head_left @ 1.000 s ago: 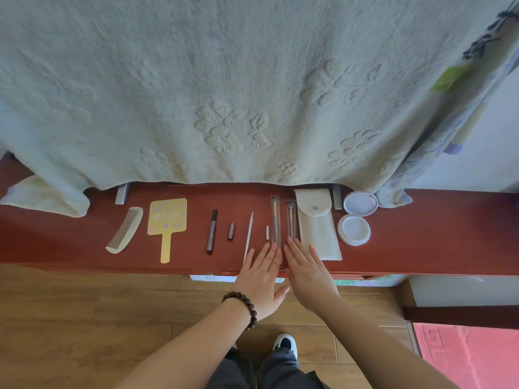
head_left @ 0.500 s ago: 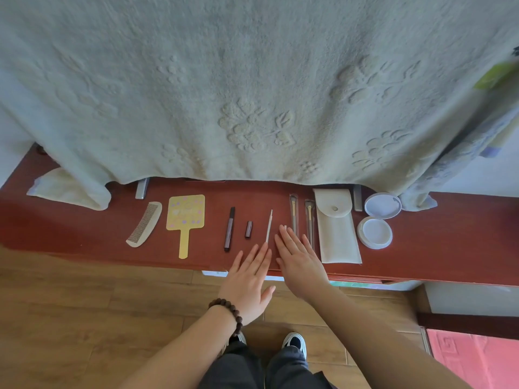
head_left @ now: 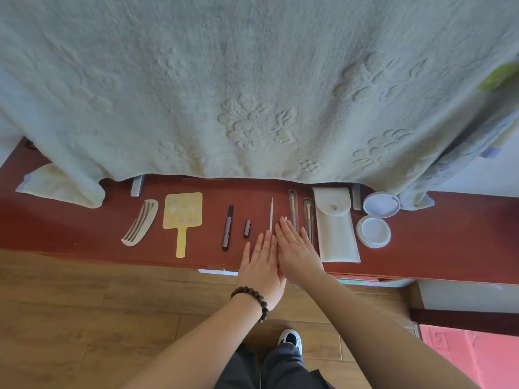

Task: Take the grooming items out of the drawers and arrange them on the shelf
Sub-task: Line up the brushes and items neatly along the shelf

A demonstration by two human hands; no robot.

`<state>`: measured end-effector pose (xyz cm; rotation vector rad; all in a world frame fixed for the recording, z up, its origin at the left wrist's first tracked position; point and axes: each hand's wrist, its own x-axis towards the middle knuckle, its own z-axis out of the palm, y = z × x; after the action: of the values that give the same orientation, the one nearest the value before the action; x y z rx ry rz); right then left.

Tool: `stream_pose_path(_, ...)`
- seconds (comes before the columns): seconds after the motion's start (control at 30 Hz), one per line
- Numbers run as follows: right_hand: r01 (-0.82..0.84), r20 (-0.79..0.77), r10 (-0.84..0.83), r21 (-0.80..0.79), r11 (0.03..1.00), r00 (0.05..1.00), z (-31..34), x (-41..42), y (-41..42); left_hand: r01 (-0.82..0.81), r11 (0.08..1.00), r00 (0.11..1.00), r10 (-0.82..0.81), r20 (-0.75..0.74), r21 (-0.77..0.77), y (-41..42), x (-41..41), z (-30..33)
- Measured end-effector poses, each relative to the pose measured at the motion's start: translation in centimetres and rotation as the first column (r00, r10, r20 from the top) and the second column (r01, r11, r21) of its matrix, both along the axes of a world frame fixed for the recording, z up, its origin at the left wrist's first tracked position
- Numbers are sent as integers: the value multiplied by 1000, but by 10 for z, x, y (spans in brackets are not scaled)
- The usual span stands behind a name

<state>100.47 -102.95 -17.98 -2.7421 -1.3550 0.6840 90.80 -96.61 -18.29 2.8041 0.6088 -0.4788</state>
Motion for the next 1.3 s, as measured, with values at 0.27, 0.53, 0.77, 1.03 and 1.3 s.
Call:
stream_pose_path(0.27, 20, -28, -19, 40, 999, 999, 6, -2, -4, -63, 997, 996, 65, 66, -38, 0, -4, 2)
stream_pose_path(0.53, -45, -8, 47, 194, 980, 999, 16, -22, 22, -225, 974, 949, 218, 228, 9, 55, -36, 10)
stream_pose_path(0.77, -129, 8, 128, 74, 989, 992, -1, -43, 50, -111, 993, 990, 108, 88, 36, 75, -52, 0)
stream_pose_path(1.03, -74, 44, 72, 31, 997, 996, 0, -32, 37, -59, 998, 995, 57, 80, 25, 66, -31, -3)
stream_pose_path(1.3, -69, 39, 67, 30, 997, 997, 0, -21, 29, -41, 999, 997, 39, 73, 27, 58, -16, -3)
